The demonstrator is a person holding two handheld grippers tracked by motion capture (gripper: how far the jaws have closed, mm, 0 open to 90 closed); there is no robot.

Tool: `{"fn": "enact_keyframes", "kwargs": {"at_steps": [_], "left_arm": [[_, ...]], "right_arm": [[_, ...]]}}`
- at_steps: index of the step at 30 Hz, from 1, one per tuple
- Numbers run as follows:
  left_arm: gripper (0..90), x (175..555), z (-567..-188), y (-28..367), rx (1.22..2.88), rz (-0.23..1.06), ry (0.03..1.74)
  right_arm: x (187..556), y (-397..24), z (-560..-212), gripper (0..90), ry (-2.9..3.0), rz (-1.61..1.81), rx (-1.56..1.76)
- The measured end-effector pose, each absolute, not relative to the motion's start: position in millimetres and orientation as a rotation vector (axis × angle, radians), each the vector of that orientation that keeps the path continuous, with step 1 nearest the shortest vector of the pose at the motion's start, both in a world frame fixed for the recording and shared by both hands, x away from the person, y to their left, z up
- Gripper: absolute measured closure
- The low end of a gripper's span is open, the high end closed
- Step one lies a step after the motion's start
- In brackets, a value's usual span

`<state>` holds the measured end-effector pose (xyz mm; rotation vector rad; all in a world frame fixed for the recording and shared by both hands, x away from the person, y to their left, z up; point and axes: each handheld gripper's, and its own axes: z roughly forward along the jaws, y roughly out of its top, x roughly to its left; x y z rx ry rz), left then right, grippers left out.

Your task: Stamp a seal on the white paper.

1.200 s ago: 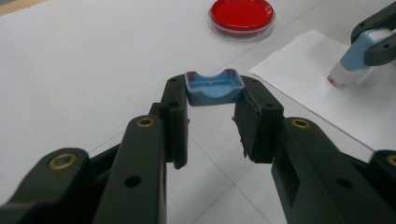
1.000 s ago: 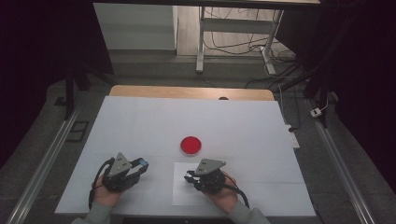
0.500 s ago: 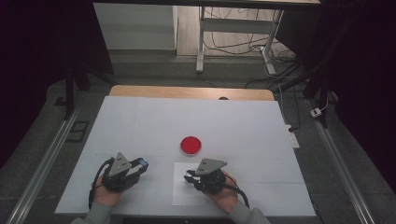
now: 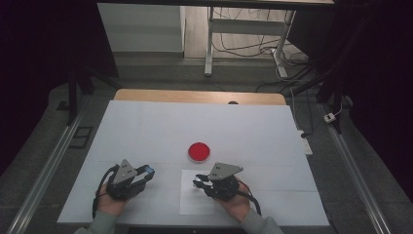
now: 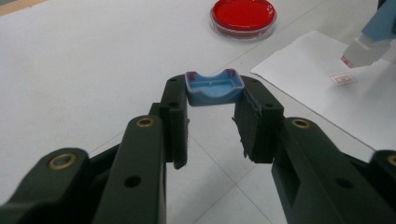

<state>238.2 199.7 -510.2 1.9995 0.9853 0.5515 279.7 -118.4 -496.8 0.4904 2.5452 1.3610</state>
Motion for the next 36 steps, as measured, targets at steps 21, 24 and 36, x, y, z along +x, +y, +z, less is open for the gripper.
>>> {"fn": "enact_keyframes", "kwargs": {"at_steps": [21, 24, 36], "left_arm": [[65.4, 238.1, -510.4, 198.9, 2.000, 0.548, 0.984], [65.4, 237.9, -510.2, 198.5, 1.999, 0.548, 0.983], [65.4, 237.4, -509.2, 197.6, 1.997, 0.547, 0.981]], "right_arm": [[287.7, -140.2, -475.8, 75.7, 2.446, 1.489, 0.579], [289.1, -144.2, -472.1, 75.7, 2.420, 1.520, 0.598], [294.0, -162.4, -457.0, 75.7, 2.322, 1.614, 0.686]]}}
